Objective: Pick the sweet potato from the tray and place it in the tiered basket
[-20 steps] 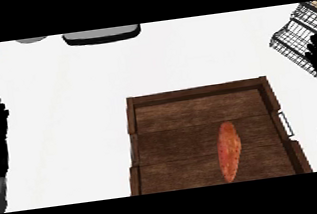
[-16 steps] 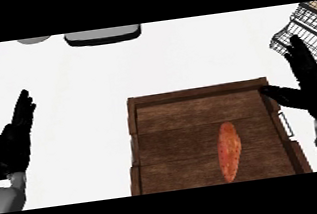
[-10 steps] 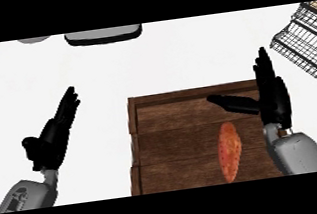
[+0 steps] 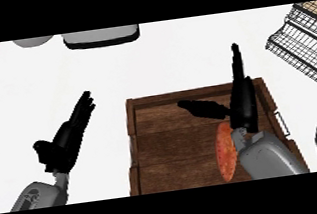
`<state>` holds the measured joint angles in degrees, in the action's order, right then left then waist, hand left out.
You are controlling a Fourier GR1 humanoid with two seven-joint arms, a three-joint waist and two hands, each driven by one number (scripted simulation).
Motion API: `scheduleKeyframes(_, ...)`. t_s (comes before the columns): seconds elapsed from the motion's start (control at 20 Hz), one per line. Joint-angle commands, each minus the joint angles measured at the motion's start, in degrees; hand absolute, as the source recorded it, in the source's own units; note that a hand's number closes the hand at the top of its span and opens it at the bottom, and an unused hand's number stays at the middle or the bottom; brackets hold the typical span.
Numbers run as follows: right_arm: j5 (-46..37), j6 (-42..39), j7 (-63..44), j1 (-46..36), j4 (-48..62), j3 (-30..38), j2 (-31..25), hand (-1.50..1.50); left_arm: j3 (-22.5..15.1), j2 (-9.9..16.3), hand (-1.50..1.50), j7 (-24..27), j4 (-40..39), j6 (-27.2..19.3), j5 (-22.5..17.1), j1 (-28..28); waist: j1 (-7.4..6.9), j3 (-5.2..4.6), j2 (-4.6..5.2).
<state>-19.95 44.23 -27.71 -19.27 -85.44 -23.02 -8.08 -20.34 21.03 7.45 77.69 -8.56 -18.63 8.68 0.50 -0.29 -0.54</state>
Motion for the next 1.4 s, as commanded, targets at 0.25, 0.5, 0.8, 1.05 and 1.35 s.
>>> scheduleKeyframes(0.25,-8.04,-27.66,-27.57,-4.29,0.23,-9.16,-13.89,-1.5,-0.17,0.59,0.0,-0.11,-0.87,1.08,0.05,-1.19,0.87,-0.69,-0.9)
scheduleKeyframes(0.5,-5.83,-43.67,-43.88,-8.75,-5.09,-14.83,-13.31,-1.5,0.08,0.07,0.0,0.91,-0.57,1.54,-0.24,-1.15,0.35,-0.42,-0.84)
scheduleKeyframes(0.8,1.21,-54.53,-57.29,-14.35,-12.49,-12.61,-13.07,-1.5,0.71,-0.93,0.0,1.01,-1.64,-0.37,0.8,-0.55,1.11,-0.11,-0.6)
scheduleKeyframes(1.05,0.58,-55.39,-57.45,-17.17,-8.8,-10.14,-11.57,-1.5,0.63,-1.23,0.0,0.41,0.15,0.02,0.37,-1.09,0.62,-0.09,-0.53)
scheduleKeyframes(1.35,-5.29,-55.67,-57.5,-12.63,-5.94,-11.99,-12.72,-1.5,1.29,-0.9,0.0,3.07,-2.38,1.03,1.08,-1.49,1.65,-0.08,-0.22)
